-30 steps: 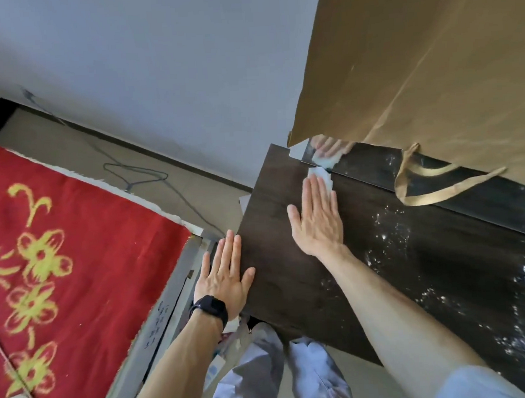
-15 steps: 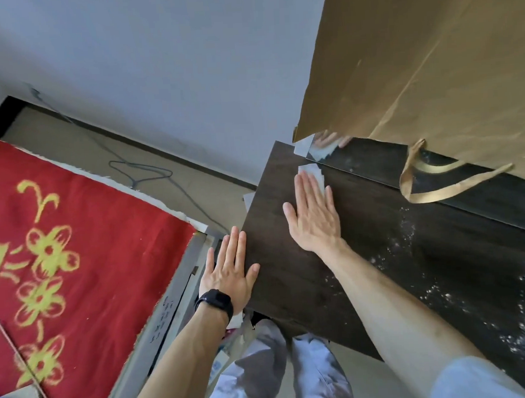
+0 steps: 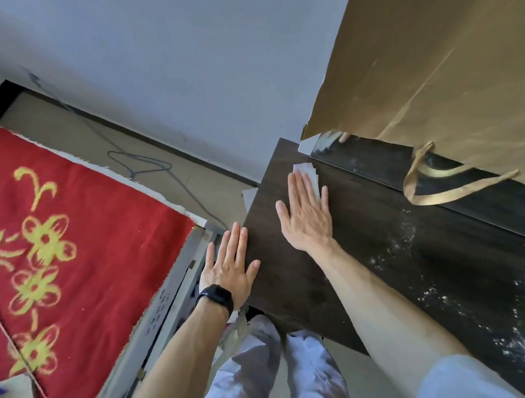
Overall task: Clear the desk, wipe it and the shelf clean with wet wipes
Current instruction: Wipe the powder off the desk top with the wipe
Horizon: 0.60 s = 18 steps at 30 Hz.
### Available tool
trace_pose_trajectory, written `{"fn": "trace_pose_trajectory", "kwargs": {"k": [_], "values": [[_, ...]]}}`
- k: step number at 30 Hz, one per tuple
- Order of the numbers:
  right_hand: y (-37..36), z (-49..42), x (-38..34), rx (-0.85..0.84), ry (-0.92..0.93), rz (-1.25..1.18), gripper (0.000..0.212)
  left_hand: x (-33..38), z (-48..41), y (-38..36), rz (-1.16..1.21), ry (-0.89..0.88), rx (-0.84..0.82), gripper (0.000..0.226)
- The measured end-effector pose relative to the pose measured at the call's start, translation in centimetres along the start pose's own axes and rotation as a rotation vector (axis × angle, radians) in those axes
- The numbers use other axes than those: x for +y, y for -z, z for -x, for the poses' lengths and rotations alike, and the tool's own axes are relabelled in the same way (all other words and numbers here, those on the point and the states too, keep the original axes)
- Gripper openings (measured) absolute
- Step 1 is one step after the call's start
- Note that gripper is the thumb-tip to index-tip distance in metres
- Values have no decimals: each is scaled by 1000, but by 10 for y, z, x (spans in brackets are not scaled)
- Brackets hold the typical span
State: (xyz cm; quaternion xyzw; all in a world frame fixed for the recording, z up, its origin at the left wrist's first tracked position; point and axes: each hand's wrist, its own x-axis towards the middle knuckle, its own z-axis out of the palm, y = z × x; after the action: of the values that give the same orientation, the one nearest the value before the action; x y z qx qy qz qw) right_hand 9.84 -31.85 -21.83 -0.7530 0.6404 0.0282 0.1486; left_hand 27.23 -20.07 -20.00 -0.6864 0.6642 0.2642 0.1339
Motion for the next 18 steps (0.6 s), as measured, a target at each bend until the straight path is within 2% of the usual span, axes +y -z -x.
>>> {"fn": "trace_pose_trajectory", "kwargs": {"k": [1, 4, 6, 9, 13, 15, 16, 18], "values": [[2, 4, 12, 6, -69, -10, 67, 0, 0, 0, 2, 0, 7, 65], [7, 33, 60, 41, -426, -93, 64, -3, 0, -3, -10, -9, 38, 64], [8, 56, 77, 57, -546, -116, 66, -3, 0, -4, -17, -13, 45, 65], [-6, 72, 48, 77, -485, -98, 70, -2, -1, -3, -13, -8, 41, 66], [-30, 90, -31, 80, -76, -55, 66, -2, -1, -6, -26, -18, 45, 66], [-33, 105, -31, 56, 21, -9, 64, -2, -1, -5, -17, -16, 31, 65], [-34, 115, -17, 55, -9, 6, 64, -2, 0, -4, -12, -12, 19, 66], [-33, 141, 27, 81, -214, 41, 65, -2, -1, -1, 1, -18, 15, 67]]}}
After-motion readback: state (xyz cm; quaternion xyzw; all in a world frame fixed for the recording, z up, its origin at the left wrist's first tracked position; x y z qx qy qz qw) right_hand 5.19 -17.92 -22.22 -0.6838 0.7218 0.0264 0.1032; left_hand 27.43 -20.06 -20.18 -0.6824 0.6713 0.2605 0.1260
